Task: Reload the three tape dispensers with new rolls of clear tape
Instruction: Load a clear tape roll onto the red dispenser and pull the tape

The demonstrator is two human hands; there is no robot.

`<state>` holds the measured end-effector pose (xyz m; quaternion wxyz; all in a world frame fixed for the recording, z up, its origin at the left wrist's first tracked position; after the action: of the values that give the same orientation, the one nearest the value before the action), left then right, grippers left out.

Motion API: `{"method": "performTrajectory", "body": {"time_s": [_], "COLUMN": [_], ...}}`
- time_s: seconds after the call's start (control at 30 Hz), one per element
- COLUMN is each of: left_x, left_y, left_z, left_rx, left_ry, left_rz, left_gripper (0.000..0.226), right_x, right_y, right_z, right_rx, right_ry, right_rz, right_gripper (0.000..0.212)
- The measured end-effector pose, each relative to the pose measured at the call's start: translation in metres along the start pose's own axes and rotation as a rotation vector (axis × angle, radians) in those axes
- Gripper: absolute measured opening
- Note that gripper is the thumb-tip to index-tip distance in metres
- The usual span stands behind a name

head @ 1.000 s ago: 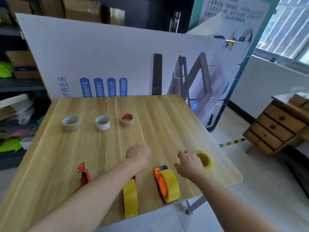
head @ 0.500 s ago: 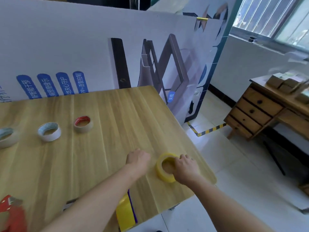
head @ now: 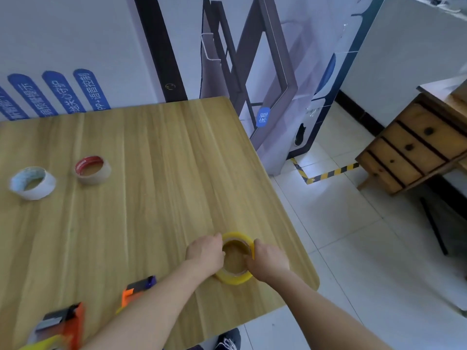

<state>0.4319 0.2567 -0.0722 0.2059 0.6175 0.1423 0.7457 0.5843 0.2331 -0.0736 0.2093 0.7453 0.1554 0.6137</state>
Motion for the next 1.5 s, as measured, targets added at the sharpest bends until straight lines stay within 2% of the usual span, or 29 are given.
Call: {"method": "performTrajectory", "body": {"time_s": [0.07,0.2,0.3,0.4,0.47,0.53,0.6,0.67,0.73,0.87,0.93,1.0,1.07,1.17,1.27,1.33,1.43,1.5], "left_x": [-0.002,0.009,0.031,0.06,0.079,0.098,0.114,0.127,0.138,0.161,0.169,0.174,0.178,0.179,0.181,0.185,0.187,0.189], "left_y": [-0.006,-0.016,-0.018,-0.009,-0.001,0.008,0.015,0.024,0.03,0.042,0.048,0.056,0.065,0.078,0.093,0.106,0.122,0.137], "left_z": [-0.001,-0.01,-0.021,-0.026,-0.028,-0.03,-0.033,-0.037,-0.043,-0.053,-0.062,-0.071,-0.08,-0.095,-0.107,-0.116,-0.13,-0.141], "left_rx": [0.021,0.038,0.064,0.06,0.001,-0.094,-0.167,-0.175,-0.133,0.0,0.089,0.131,0.148,0.208,0.291,0.294,0.221,0.124], "left_ry": [0.074,0.272,0.716,1.236,1.434,1.527,1.568,1.589,1.584,1.556,1.556,1.55,1.541,1.525,1.535,1.545,1.538,1.554], "left_rz": [-0.007,0.021,0.032,-0.003,-0.042,-0.037,-0.035,-0.025,0.043,0.2,0.256,0.272,0.287,0.285,0.214,0.175,0.196,0.289], "left_gripper": [0.018,0.022,0.017,0.044,0.079,0.105,0.112,0.101,0.086,0.086,0.076,0.061,0.051,0.041,0.052,0.064,0.093,0.103], "right_x": [-0.001,0.007,0.023,0.043,0.058,0.071,0.082,0.091,0.099,0.106,0.11,0.116,0.128,0.141,0.147,0.15,0.155,0.155], "right_y": [-0.005,-0.011,-0.014,-0.018,-0.018,-0.018,-0.018,-0.017,-0.014,-0.005,0.0,0.005,0.015,0.039,0.062,0.075,0.092,0.103], "right_z": [-0.002,-0.004,-0.009,-0.022,-0.032,-0.042,-0.052,-0.063,-0.075,-0.099,-0.11,-0.12,-0.131,-0.153,-0.177,-0.192,-0.211,-0.228], "right_rx": [-0.031,-0.063,-0.103,-0.091,-0.085,-0.067,-0.043,-0.011,0.023,0.081,0.135,0.231,0.377,0.569,0.666,0.688,0.689,0.672], "right_ry": [-0.078,-0.175,-0.458,-0.707,-0.813,-0.881,-0.948,-1.011,-1.048,-1.129,-1.096,-1.014,-1.044,-1.158,-1.17,-1.188,-1.235,-1.283], "right_rz": [-0.01,-0.05,-0.158,-0.242,-0.254,-0.247,-0.244,-0.258,-0.272,-0.286,-0.214,-0.044,0.095,0.027,-0.1,-0.133,-0.122,-0.124], "right_gripper": [0.008,0.014,0.02,0.024,0.026,0.03,0.036,0.042,0.042,0.039,0.037,0.037,0.044,0.045,0.037,0.04,0.038,0.032]}}
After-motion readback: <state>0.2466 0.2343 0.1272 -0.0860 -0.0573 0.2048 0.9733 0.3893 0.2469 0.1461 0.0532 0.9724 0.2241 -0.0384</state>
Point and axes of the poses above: each hand's wrist, its own y-axis away from the middle knuckle, its own x-axis out of the back of the hand, z = x × y, the point moved 4 cm from there along -y, towards the middle knuckle, and after that the axes turned 3 degrees about y, right-handed, at the moved point
